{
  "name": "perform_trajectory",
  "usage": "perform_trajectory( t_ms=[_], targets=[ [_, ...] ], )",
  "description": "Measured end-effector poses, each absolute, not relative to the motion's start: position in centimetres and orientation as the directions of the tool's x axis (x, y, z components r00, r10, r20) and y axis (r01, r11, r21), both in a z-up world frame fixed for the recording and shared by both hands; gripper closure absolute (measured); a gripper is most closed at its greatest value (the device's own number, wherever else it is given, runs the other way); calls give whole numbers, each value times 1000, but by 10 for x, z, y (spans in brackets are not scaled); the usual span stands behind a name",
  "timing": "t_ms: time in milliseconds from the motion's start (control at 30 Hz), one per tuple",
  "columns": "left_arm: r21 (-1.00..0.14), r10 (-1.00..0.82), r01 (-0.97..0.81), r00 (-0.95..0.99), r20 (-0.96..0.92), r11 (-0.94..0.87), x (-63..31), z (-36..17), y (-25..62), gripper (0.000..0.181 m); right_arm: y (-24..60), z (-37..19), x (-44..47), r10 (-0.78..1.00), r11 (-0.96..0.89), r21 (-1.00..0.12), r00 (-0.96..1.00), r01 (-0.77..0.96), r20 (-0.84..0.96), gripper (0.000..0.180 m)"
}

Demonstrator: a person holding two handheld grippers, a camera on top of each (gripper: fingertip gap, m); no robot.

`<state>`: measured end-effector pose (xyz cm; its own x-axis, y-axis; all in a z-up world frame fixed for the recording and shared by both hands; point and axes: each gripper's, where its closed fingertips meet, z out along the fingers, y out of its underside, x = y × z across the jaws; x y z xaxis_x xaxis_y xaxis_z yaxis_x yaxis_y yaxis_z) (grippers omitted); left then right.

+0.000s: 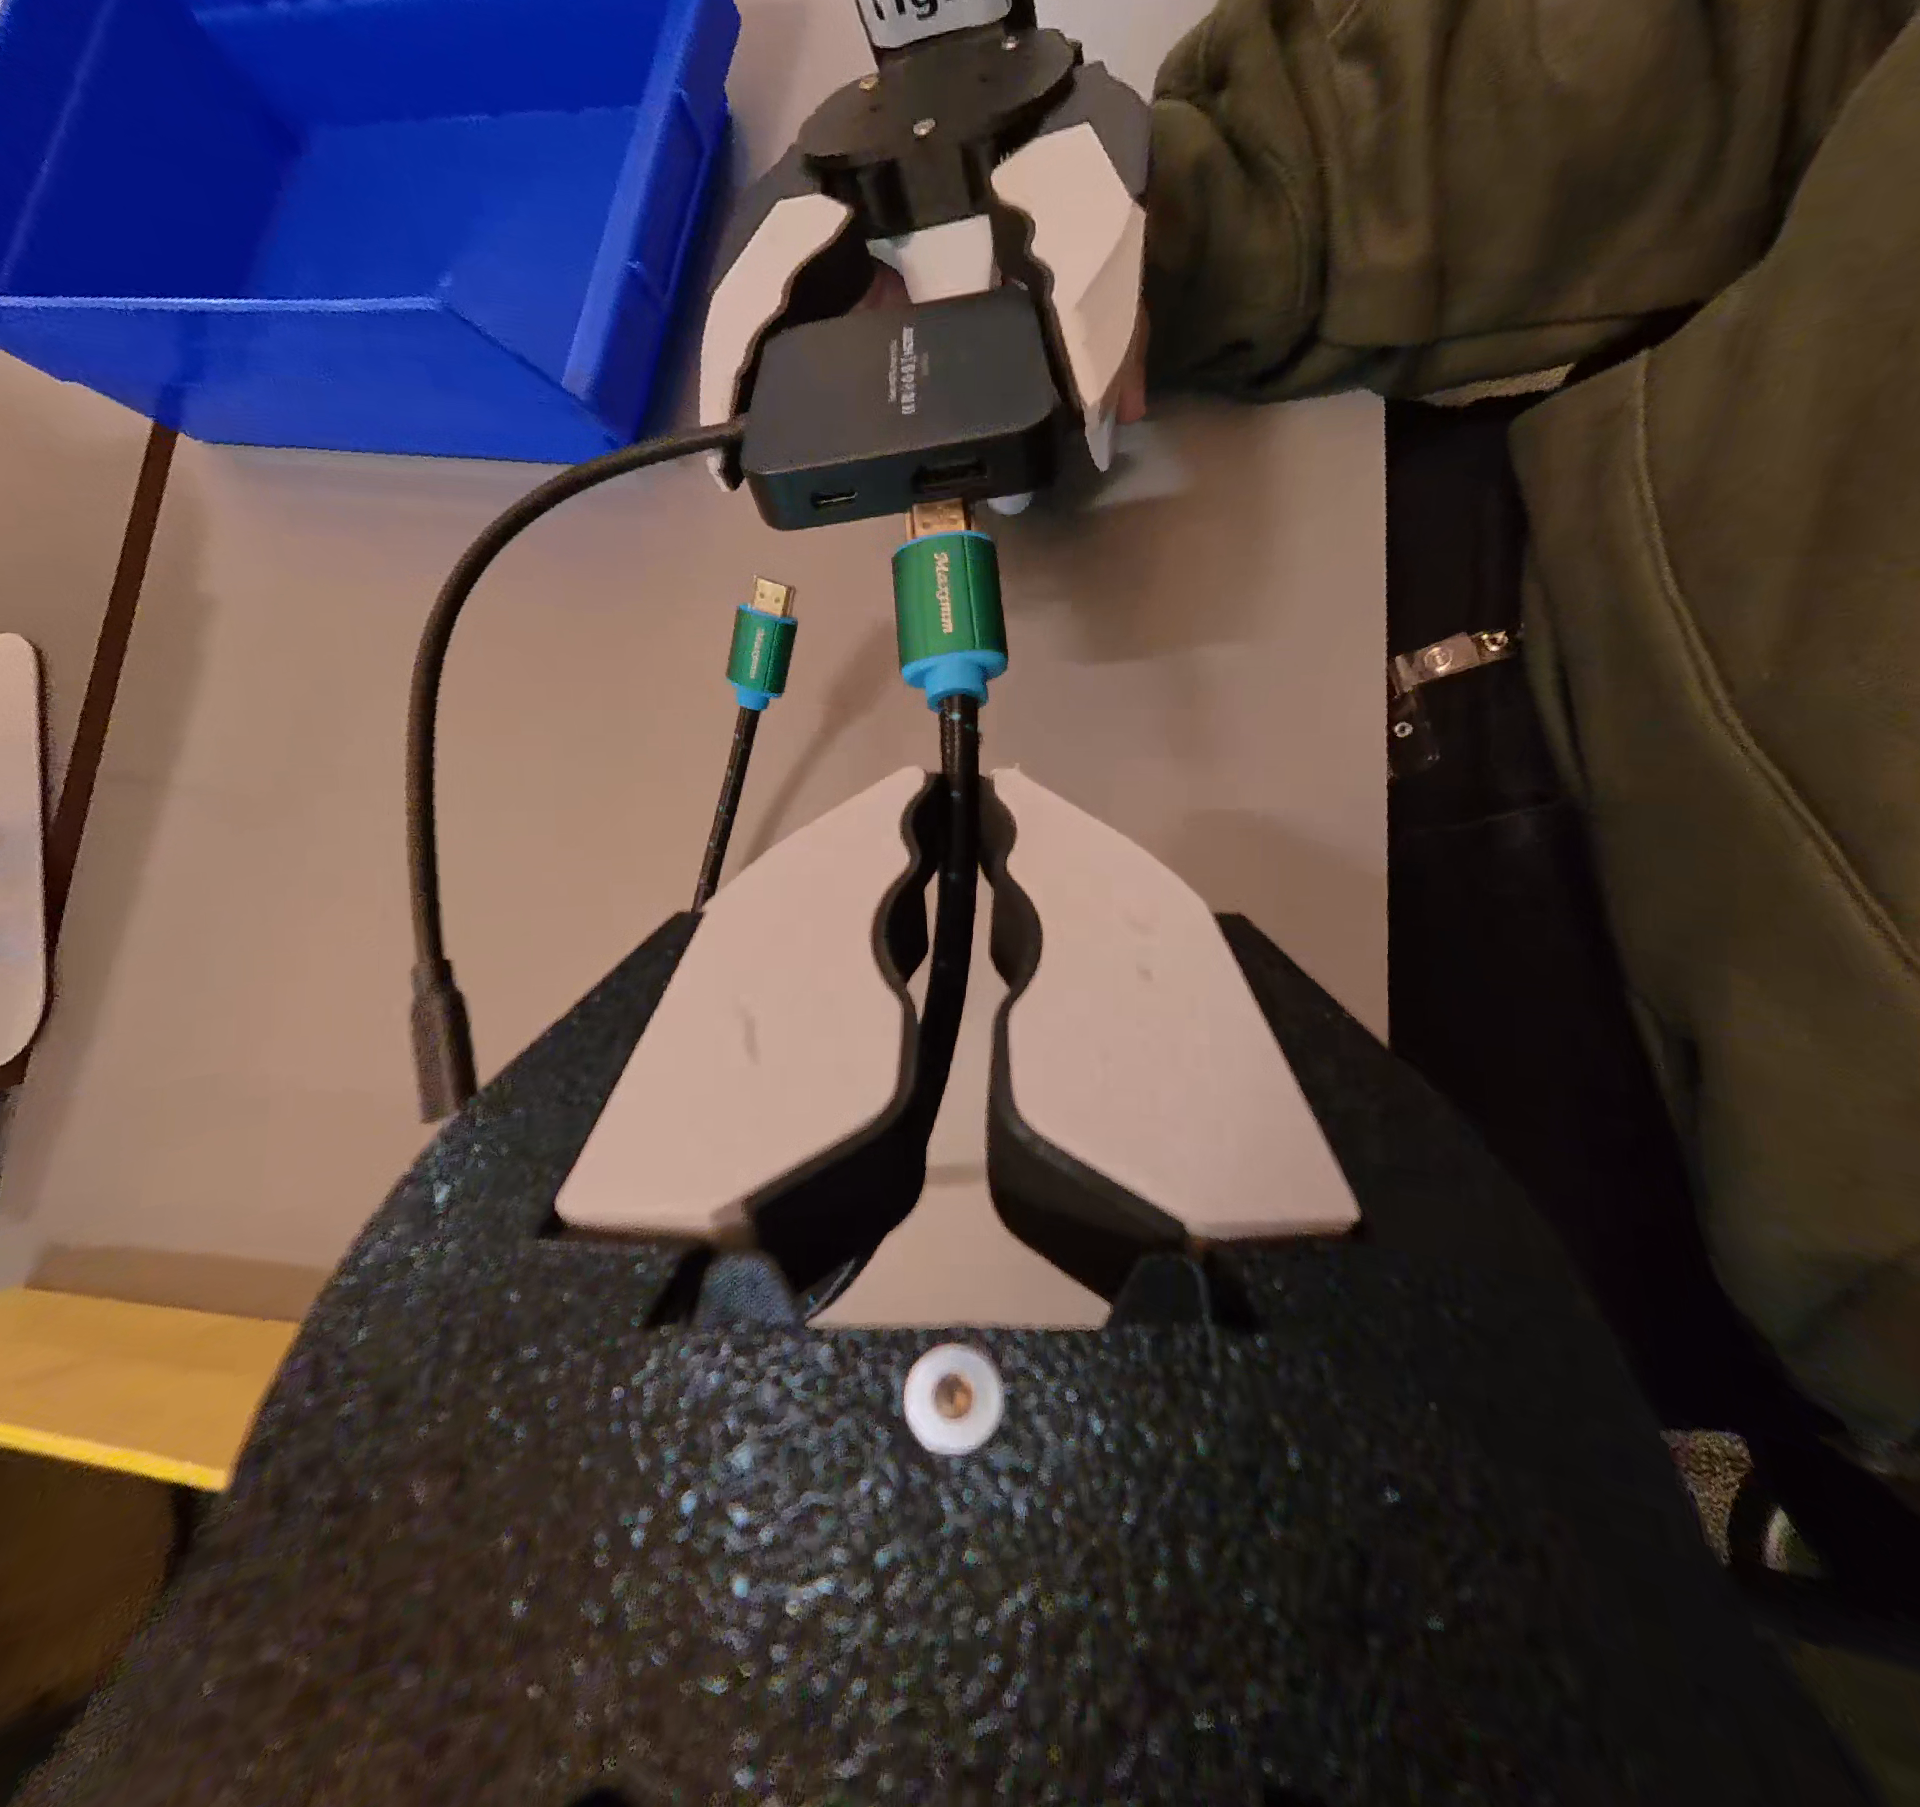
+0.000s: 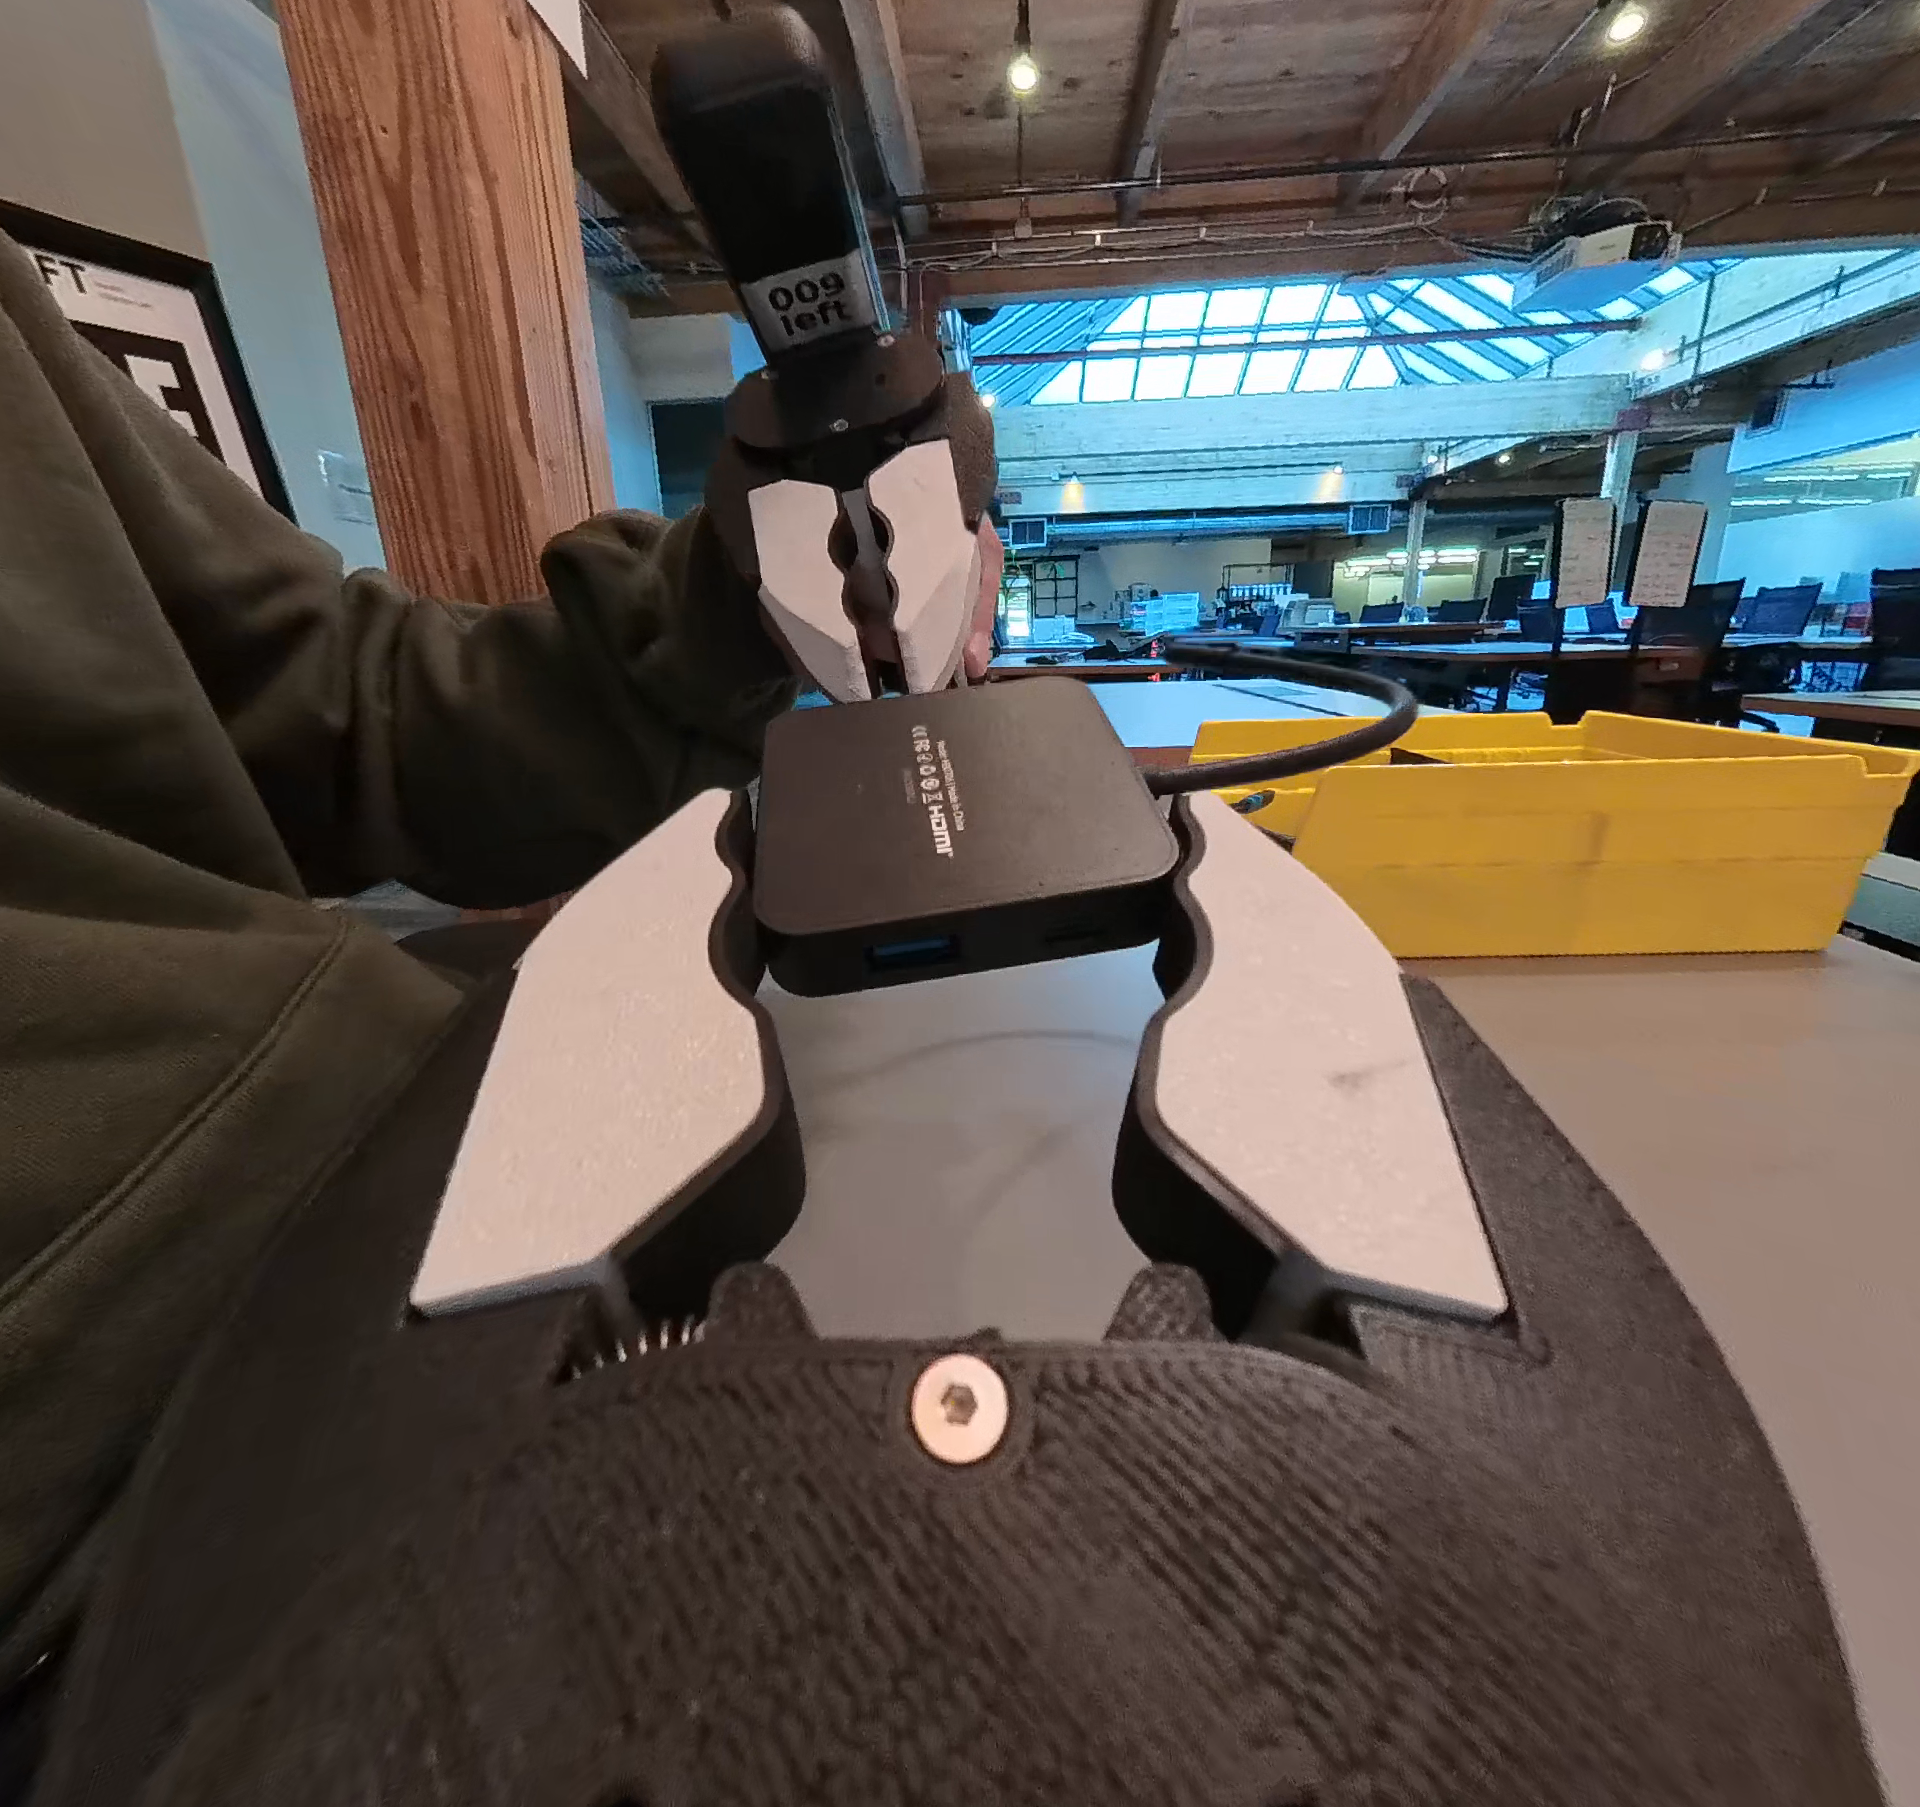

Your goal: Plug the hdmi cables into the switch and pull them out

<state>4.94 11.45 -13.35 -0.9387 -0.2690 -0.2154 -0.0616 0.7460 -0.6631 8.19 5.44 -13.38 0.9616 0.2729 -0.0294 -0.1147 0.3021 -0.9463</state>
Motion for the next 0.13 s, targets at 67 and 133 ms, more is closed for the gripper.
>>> perform_trajectory(
  t_ms=[67, 133],
  targets=[
    [-647, -257, -52, -939, -228, 761, 48, -133, 114, 175, 54, -134, 82, 273, 304, -946, 962, -116, -30, 104],
    [-640, -249, -43, -939, -237, 767, 48, -130, 114, 175, 55, -134, 82, 270, 301, -947, 962, -111, -27, 104]
  ],
)
